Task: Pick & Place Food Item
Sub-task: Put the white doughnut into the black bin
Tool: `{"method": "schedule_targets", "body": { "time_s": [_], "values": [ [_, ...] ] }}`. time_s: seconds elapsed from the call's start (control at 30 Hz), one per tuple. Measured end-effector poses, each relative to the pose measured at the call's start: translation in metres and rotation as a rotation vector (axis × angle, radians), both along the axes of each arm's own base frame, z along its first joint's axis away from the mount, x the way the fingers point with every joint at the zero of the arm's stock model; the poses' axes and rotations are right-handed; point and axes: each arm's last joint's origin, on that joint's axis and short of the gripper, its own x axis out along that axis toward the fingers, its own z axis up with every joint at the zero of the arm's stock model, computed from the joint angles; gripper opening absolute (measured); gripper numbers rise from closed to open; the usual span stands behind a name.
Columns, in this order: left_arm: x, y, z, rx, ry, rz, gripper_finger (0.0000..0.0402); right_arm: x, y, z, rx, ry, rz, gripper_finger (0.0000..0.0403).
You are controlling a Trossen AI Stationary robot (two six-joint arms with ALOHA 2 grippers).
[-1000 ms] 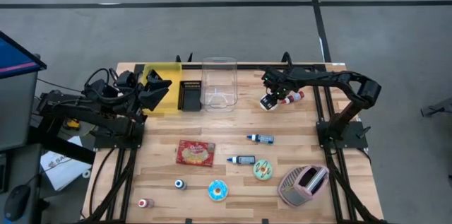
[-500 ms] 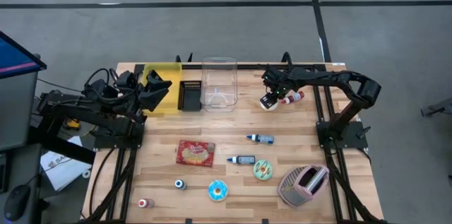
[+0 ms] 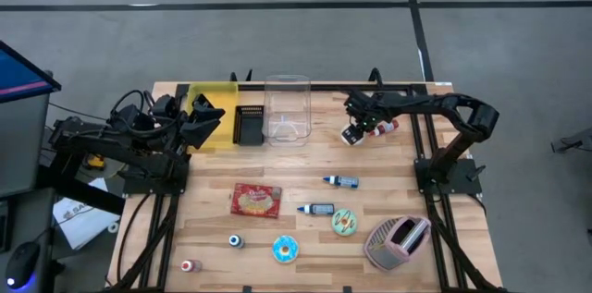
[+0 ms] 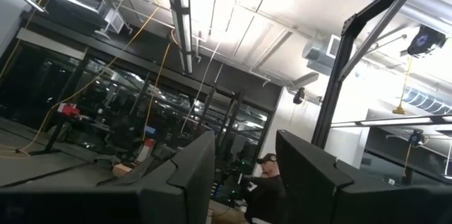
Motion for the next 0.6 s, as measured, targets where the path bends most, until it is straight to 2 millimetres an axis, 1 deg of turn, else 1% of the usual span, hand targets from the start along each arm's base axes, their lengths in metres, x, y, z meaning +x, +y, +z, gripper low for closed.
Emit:
{"method": "schedule_targets", "body": {
  "time_s": [0.13, 0.4, 0.6],
  "values": [
    [0.0, 0.0, 0.0, 0.0, 0.0, 0.0, 0.0147, -0.0044, 0.003, -0.0072, 0.014, 0.004, -0.019, 0.0191],
    [0.0, 0.0, -0.0001, -0.001, 0.0, 0.0, 0.0147, 0.0007, 0.0011, -0.0062, 0.007, -0.062, -0.047, 0.016],
    [0.0002, 0.0, -0.0003, -0.001, 0.003, 0.001, 0.0147, 0.0015, 0.0018, -0.0032, 0.001, -0.081, -0.046, 0.0132]
  ]
}}
